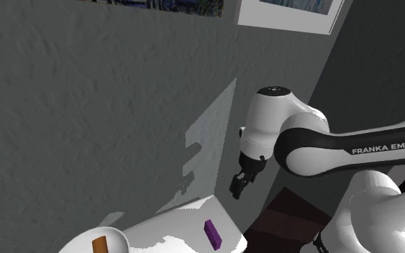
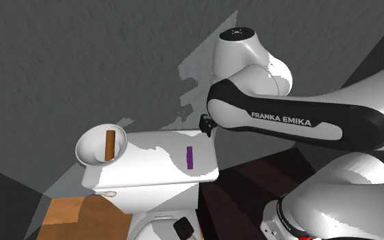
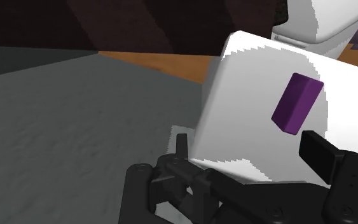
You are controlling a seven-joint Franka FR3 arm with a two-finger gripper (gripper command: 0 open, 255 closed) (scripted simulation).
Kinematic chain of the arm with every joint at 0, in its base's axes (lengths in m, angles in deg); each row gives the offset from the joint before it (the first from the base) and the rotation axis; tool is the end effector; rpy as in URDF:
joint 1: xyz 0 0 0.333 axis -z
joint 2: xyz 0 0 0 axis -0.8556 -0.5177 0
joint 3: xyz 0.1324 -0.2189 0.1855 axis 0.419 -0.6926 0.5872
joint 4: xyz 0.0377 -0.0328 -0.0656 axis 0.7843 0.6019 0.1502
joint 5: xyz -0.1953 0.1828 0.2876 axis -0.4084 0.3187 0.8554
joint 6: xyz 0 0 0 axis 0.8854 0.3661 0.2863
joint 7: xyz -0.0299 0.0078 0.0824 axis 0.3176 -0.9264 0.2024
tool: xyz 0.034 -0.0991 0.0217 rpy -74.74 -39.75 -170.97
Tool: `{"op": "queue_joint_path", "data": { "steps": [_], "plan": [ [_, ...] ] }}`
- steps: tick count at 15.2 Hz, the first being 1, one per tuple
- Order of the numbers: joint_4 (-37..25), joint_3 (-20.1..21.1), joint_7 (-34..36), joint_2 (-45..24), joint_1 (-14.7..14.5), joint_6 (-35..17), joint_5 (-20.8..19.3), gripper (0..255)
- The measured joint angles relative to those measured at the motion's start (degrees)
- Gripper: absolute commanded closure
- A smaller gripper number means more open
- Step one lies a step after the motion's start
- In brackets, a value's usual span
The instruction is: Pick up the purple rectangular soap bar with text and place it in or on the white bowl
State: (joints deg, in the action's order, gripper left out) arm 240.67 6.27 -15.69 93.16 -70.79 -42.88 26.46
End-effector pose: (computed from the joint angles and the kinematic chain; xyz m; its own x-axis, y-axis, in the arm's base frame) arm 0.2918 0.1633 0.4076 0.9976 0.0697 0.0049 0.0695 -0.9969 0.0359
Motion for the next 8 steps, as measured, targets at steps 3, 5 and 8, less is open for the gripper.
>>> {"op": "queue_joint_path", "data": {
  "steps": [3,5,8],
  "plan": [
    [1.0,3.7,3.2,-4.1,-1.9,-5.0,2.4,0],
    [0.9,5.9,5.2,-7.3,-2.7,-8.1,3.5,0],
    [0.1,9.6,8.6,-13.1,-3.6,-13.0,4.6,0]
  ]
}}
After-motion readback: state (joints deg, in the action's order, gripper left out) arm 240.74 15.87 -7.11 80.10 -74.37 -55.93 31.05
